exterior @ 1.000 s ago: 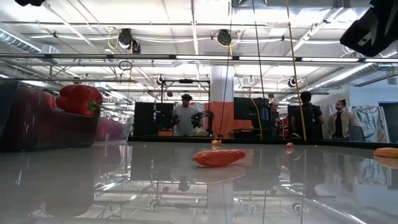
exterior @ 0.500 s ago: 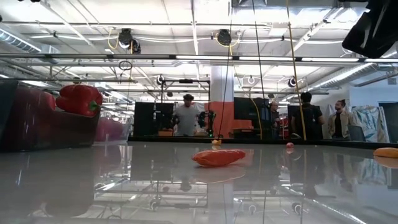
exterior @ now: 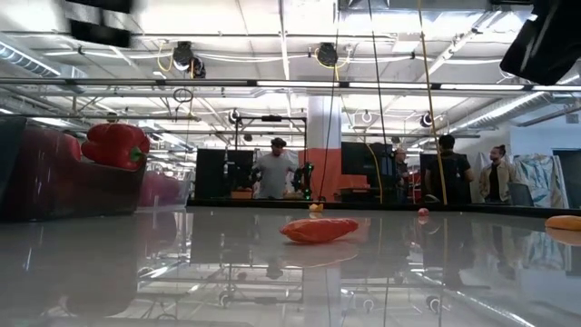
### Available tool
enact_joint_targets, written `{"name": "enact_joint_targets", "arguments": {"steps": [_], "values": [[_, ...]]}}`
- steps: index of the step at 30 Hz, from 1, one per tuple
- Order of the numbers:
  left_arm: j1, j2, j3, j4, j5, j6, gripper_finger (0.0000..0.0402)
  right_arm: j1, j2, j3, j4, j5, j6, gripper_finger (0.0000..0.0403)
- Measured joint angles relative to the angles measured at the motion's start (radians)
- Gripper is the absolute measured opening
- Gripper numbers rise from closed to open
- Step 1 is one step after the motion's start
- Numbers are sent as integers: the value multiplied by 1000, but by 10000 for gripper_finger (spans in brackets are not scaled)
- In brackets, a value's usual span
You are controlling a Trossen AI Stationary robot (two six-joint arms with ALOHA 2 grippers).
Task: Sort produce into baskets
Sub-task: Put the yellow chili pepper into the bottom black bin
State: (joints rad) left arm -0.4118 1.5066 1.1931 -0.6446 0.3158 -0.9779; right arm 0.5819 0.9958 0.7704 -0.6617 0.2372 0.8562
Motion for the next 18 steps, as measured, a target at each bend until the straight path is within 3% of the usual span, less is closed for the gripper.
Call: {"name": "enact_joint_targets", "arguments": {"steps": [6, 10, 18], "values": [[182, 6, 1, 158, -116, 190, 169, -1, 0, 0, 0, 55, 18, 73], [334, 39, 6, 214, -141, 332, 169, 0, 0, 0, -1, 58, 31, 73], [588, 243, 208, 198, -156, 669, 169, -2, 0, -1, -6, 87, 182, 73]]}}
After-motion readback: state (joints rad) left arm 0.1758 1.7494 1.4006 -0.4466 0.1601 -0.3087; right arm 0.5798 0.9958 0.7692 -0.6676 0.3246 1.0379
